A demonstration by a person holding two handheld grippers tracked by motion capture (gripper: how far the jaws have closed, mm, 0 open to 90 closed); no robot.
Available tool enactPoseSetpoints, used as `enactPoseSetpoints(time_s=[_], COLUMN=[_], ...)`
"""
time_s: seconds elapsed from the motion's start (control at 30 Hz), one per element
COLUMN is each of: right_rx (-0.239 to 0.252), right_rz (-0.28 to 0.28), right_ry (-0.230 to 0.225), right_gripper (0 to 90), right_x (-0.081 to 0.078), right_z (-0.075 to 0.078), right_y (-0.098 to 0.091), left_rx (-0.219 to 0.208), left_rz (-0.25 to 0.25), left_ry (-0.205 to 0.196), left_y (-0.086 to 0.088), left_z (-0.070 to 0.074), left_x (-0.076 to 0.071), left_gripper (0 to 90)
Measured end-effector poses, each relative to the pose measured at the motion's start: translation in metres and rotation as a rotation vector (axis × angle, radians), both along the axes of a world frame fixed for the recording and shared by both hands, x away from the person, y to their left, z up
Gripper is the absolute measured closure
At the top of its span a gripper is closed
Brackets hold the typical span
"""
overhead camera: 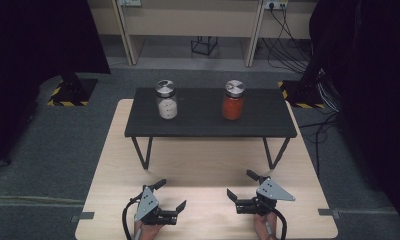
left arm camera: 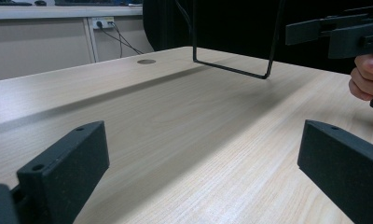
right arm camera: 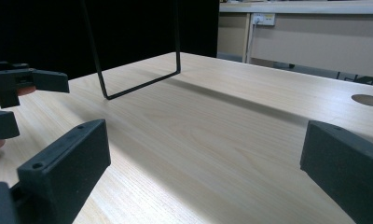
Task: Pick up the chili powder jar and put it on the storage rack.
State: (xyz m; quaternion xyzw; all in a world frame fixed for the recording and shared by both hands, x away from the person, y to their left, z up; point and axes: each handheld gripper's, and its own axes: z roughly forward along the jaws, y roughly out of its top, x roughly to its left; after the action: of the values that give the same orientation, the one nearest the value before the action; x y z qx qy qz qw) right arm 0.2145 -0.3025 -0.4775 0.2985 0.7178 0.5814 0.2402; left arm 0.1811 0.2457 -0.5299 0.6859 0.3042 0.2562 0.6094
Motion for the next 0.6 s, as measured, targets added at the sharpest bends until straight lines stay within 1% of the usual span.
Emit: enactPoseSetpoints(time_s=[0.6], right_rx=[-0.009], right_rz=[0.006], right_ry=[-0.003], right_gripper=[1.5], right_x=[0.0003], right_z=[0.0006], right_y=[0.0007], left_rx=[0.001], left_rz=[0.000], left_ry=[0.000], left_y=[-0.0002], left_z=[0.0001], left_x=[-0.0001], left_gripper=[1.5])
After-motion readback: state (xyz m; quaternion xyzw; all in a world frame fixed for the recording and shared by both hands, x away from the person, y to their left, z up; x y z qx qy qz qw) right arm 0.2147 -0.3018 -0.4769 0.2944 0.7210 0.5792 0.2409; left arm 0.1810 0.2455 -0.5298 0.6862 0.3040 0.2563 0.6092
